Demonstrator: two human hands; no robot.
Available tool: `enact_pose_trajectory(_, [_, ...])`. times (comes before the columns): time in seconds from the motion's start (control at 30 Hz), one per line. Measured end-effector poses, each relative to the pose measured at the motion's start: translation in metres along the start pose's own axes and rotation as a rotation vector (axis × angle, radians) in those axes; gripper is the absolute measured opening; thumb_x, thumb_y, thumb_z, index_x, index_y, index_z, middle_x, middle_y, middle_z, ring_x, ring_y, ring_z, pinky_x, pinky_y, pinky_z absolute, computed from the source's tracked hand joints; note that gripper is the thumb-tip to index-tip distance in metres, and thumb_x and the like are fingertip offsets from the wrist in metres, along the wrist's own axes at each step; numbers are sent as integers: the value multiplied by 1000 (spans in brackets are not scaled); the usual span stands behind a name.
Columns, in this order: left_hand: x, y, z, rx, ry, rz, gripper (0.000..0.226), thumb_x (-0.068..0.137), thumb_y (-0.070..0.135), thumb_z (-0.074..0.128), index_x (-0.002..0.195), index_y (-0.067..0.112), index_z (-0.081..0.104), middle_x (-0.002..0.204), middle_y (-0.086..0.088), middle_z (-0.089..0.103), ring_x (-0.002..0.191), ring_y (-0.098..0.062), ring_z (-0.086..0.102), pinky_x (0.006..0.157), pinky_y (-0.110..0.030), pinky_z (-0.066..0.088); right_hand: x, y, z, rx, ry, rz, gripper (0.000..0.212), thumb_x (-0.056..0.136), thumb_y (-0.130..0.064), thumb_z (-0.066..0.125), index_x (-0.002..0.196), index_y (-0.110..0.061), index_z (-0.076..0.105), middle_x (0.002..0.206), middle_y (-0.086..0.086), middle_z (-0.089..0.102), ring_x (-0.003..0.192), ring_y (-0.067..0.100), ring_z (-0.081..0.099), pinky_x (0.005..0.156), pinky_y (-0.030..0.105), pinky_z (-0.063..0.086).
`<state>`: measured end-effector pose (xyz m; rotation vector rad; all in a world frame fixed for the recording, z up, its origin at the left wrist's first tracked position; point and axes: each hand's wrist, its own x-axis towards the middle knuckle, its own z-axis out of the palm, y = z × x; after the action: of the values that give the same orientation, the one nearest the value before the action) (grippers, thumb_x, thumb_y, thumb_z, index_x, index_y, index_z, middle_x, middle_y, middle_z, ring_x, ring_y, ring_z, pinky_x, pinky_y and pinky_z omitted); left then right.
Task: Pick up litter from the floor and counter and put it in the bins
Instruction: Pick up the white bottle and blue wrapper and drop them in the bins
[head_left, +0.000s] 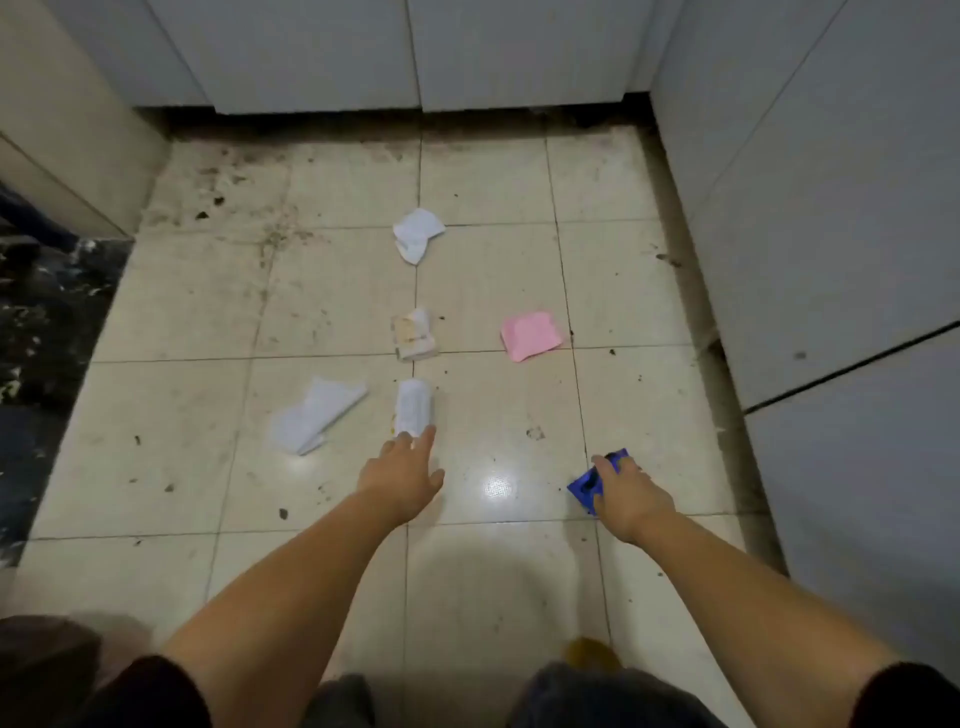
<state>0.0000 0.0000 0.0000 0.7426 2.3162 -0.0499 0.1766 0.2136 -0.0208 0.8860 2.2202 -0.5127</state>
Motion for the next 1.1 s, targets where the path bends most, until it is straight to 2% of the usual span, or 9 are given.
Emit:
enact_pose_trajectory(0.17, [86, -19, 59, -8, 119, -141, 72, 95, 44, 42, 153, 25, 3, 156, -16, 19, 138, -34, 32, 105, -45, 42, 82, 11, 56, 11, 77, 127, 60, 96, -35, 44, 148, -27, 16, 156, 13, 8, 132, 38, 35, 96, 43, 47])
enact_pose_trajectory(0.27, [117, -22, 87, -102, 155, -267, 82, 93, 48, 47, 152, 25, -5, 153, -21, 18, 133, -37, 35, 103, -46, 44, 106, 11, 84, -8, 92, 157, 47, 93, -26, 50, 135, -14, 34, 146, 13, 22, 125, 35, 39, 92, 40, 48])
enact_pose_trajectory(0.43, [130, -28, 109, -358, 224, -364, 101, 87, 39, 62, 149, 36, -18, 128, -21, 37, 103, -36, 55, 84, -45, 53, 115, 2, 97, -105, 134, 106, 39, 90, 0, 48, 127, -4, 38, 134, 18, 35, 114, 33, 47, 79, 33, 49])
enact_pose_trajectory(0.53, [122, -31, 110, -415, 185, -357, 105, 86, 36, 62, 147, 37, -22, 124, -22, 38, 89, -34, 57, 77, -40, 53, 119, -4, 87, -181, 83, 49, 39, 89, 4, 51, 127, -4, 43, 133, 18, 40, 114, 29, 52, 88, 31, 50])
enact_pose_trajectory(0.6, [115, -36, 103, -450, 138, -340, 105, 85, 34, 62, 147, 36, -23, 126, -22, 37, 88, -34, 56, 77, -38, 51, 120, -14, 72, -195, 71, -20, 34, 91, 2, 49, 124, -4, 46, 134, 19, 42, 116, 32, 52, 93, 35, 48])
enact_pose_trajectory(0.67, [105, -46, 90, -468, 111, -329, 104, 85, 34, 62, 148, 33, -21, 131, -23, 36, 100, -37, 59, 86, -40, 50, 119, -31, 49, -275, 62, -90, 38, 88, 6, 51, 124, -5, 46, 135, 17, 40, 116, 31, 52, 91, 33, 48])
enact_pose_trajectory(0.8, [63, -78, 44, -510, 171, -354, 103, 84, 33, 60, 150, 27, -19, 138, -29, 33, 109, -42, 57, 91, -43, 47, 113, -86, -14, -410, 135, -237, 43, 83, 7, 58, 122, -5, 47, 134, 14, 40, 113, 29, 54, 89, 34, 50])
enact_pose_trajectory(0.9, [11, -116, 1, -567, 249, -427, 100, 85, 32, 60, 151, 28, -15, 138, -27, 32, 92, -38, 57, 84, -39, 47, 93, -157, -60, -425, 216, -412, 38, 84, 6, 55, 120, -5, 50, 131, 15, 41, 110, 32, 54, 89, 38, 51])
enact_pose_trajectory(1.1, [-142, -199, -51, -600, 497, -674, 99, 85, 33, 60, 151, 32, -14, 136, -22, 35, 107, -43, 57, 92, -42, 49, -1, -340, -74, -391, 292, -917, 46, 84, 10, 52, 126, -8, 49, 138, 13, 38, 117, 32, 49, 92, 39, 48])
